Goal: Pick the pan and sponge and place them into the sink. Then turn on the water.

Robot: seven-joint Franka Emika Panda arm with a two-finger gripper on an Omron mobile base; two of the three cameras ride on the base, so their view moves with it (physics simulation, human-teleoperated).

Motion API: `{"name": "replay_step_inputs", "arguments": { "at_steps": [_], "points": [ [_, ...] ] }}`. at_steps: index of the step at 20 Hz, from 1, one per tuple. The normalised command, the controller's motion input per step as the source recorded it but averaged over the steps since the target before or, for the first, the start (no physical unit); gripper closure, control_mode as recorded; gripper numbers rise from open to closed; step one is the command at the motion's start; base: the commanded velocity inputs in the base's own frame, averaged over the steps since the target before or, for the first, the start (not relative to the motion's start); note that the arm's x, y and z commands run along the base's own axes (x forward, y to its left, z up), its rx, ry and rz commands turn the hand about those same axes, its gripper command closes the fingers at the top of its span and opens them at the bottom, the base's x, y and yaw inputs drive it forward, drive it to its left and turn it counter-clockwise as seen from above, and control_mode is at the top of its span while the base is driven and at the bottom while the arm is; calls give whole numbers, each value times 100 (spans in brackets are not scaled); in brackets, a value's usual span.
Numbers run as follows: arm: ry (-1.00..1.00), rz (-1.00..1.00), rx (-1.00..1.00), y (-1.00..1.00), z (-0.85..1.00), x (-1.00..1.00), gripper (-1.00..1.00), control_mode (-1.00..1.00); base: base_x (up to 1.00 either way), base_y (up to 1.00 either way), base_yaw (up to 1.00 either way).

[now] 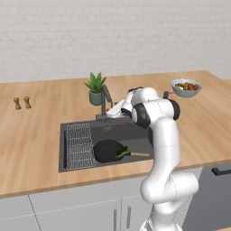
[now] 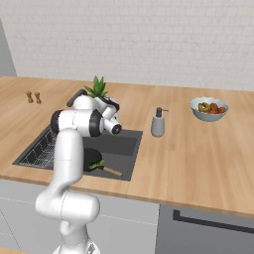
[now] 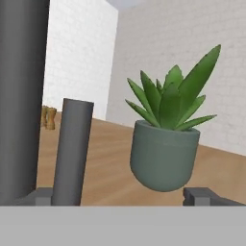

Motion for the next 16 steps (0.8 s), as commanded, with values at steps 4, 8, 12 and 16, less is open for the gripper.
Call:
{"name": "replay_step_inputs", "arguments": {
  "at_steps": [4,8,12,16],
  "points": [
    [0,-2,7,0,0,10,100,-100,0,0,0],
    [0,-9,11,-22,0,1,100,-100,0,0,0],
    [-3,-22,1,-34,0,2,100,-100,0,0,0],
    [0,-19,0,-62,0,4,100,-100,0,0,0]
  ]
}}
